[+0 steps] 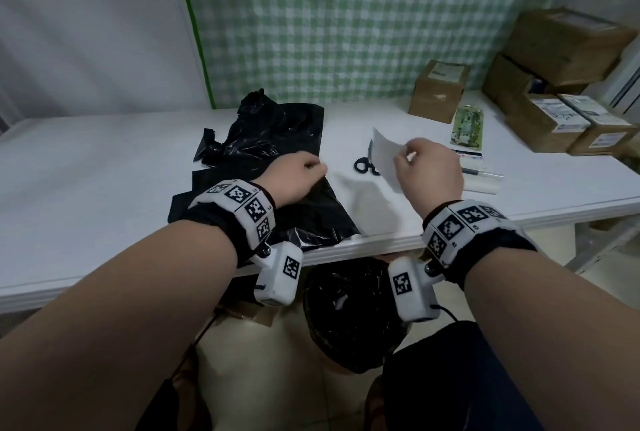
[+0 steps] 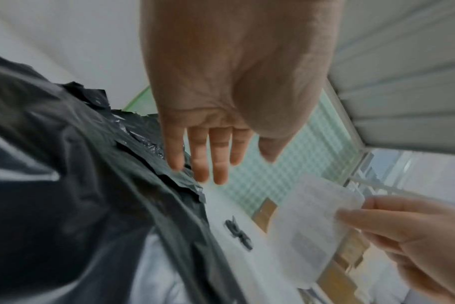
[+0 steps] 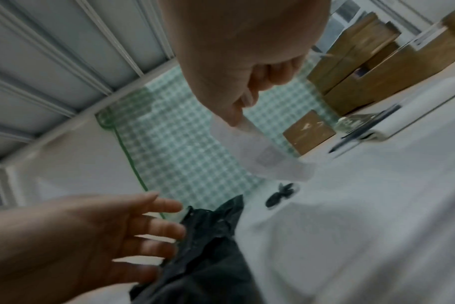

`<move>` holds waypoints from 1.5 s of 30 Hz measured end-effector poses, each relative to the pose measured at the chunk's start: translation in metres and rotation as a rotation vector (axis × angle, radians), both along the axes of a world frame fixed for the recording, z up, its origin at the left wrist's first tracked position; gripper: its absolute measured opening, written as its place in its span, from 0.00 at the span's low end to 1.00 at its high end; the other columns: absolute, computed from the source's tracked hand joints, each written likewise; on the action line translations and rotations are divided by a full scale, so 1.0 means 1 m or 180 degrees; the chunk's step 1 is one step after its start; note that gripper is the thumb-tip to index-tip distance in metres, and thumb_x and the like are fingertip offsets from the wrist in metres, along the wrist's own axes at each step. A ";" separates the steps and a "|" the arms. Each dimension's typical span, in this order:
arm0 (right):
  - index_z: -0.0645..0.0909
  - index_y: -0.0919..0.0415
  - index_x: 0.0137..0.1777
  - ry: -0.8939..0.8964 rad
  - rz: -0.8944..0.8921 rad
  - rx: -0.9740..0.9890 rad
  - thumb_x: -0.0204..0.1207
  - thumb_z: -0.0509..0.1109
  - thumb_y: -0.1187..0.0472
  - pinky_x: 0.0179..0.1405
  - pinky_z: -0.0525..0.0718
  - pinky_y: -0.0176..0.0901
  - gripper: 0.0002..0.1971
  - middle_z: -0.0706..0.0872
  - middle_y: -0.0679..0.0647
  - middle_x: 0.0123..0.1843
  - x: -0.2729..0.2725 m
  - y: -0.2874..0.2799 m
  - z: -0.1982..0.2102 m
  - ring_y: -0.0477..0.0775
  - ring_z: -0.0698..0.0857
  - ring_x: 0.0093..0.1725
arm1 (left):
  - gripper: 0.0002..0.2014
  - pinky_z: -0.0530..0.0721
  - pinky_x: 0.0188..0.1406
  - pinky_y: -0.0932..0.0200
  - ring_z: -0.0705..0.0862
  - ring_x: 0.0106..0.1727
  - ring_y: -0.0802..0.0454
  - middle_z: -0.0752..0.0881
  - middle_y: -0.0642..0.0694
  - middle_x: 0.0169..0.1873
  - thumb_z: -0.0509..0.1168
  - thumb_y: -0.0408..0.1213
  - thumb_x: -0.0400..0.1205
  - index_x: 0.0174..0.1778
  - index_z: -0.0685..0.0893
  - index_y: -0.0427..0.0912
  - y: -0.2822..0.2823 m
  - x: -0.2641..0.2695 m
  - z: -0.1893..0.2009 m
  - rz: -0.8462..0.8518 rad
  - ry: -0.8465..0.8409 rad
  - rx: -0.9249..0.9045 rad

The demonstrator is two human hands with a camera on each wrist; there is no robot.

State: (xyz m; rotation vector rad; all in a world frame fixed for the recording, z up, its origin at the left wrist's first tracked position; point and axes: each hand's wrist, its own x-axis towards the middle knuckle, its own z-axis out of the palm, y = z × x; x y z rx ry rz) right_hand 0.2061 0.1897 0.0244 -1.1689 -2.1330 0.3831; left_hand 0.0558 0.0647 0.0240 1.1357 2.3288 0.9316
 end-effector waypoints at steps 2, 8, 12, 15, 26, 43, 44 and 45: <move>0.85 0.55 0.41 0.0371 0.0442 -0.0327 0.75 0.67 0.55 0.36 0.74 0.41 0.07 0.83 0.53 0.34 -0.013 -0.008 0.006 0.54 0.81 0.39 | 0.21 0.84 0.53 0.53 0.84 0.52 0.51 0.83 0.47 0.53 0.60 0.47 0.83 0.71 0.76 0.44 -0.005 -0.005 0.005 0.0243 -0.0703 0.0488; 0.80 0.56 0.29 0.1086 0.1616 -0.1339 0.71 0.74 0.62 0.34 0.70 0.35 0.11 0.75 0.40 0.22 -0.048 -0.038 0.014 0.39 0.74 0.28 | 0.27 0.76 0.71 0.49 0.79 0.65 0.53 0.82 0.51 0.62 0.77 0.42 0.63 0.59 0.82 0.57 -0.042 -0.042 0.019 0.0185 -0.0612 0.0875; 0.81 0.50 0.30 0.1324 0.1627 -0.1237 0.71 0.75 0.62 0.38 0.72 0.30 0.10 0.78 0.38 0.25 -0.065 -0.053 0.011 0.32 0.76 0.26 | 0.13 0.81 0.57 0.57 0.80 0.54 0.55 0.84 0.52 0.51 0.69 0.34 0.77 0.56 0.85 0.50 -0.066 -0.056 0.018 0.0475 -0.0544 0.0964; 0.85 0.53 0.36 0.1089 0.1667 -0.0916 0.71 0.76 0.59 0.36 0.72 0.24 0.04 0.85 0.45 0.33 -0.073 -0.062 0.004 0.36 0.78 0.32 | 0.14 0.84 0.50 0.53 0.79 0.50 0.53 0.80 0.48 0.54 0.59 0.33 0.83 0.62 0.82 0.50 -0.077 -0.062 0.012 0.0884 -0.1156 0.0958; 0.90 0.56 0.38 -0.0823 0.2373 -0.1152 0.65 0.76 0.63 0.42 0.81 0.37 0.03 0.85 0.45 0.31 -0.074 -0.079 -0.044 0.44 0.82 0.34 | 0.16 0.73 0.65 0.59 0.79 0.65 0.51 0.83 0.51 0.56 0.59 0.38 0.82 0.63 0.83 0.42 -0.081 -0.050 -0.032 -0.0181 0.0284 -0.0132; 0.59 0.38 0.79 -0.2351 0.1605 -0.0191 0.82 0.43 0.39 0.57 0.75 0.53 0.26 0.68 0.61 0.67 -0.116 -0.077 -0.070 0.64 0.76 0.63 | 0.41 0.44 0.78 0.33 0.40 0.84 0.52 0.42 0.51 0.84 0.48 0.64 0.81 0.83 0.40 0.47 -0.083 -0.038 -0.069 -0.0640 0.1116 -0.1502; 0.58 0.38 0.80 -0.2377 0.1529 -0.0287 0.81 0.42 0.38 0.59 0.74 0.53 0.27 0.68 0.62 0.69 -0.116 -0.075 -0.070 0.64 0.75 0.64 | 0.41 0.44 0.79 0.33 0.39 0.84 0.52 0.41 0.51 0.84 0.48 0.64 0.81 0.83 0.40 0.46 -0.083 -0.038 -0.069 -0.0657 0.1121 -0.1535; 0.57 0.38 0.80 -0.2385 0.1459 -0.0405 0.81 0.42 0.37 0.61 0.73 0.53 0.27 0.67 0.61 0.70 -0.115 -0.073 -0.069 0.64 0.75 0.66 | 0.43 0.44 0.79 0.33 0.39 0.84 0.53 0.40 0.51 0.83 0.49 0.65 0.80 0.83 0.39 0.46 -0.083 -0.038 -0.068 -0.0678 0.1146 -0.1578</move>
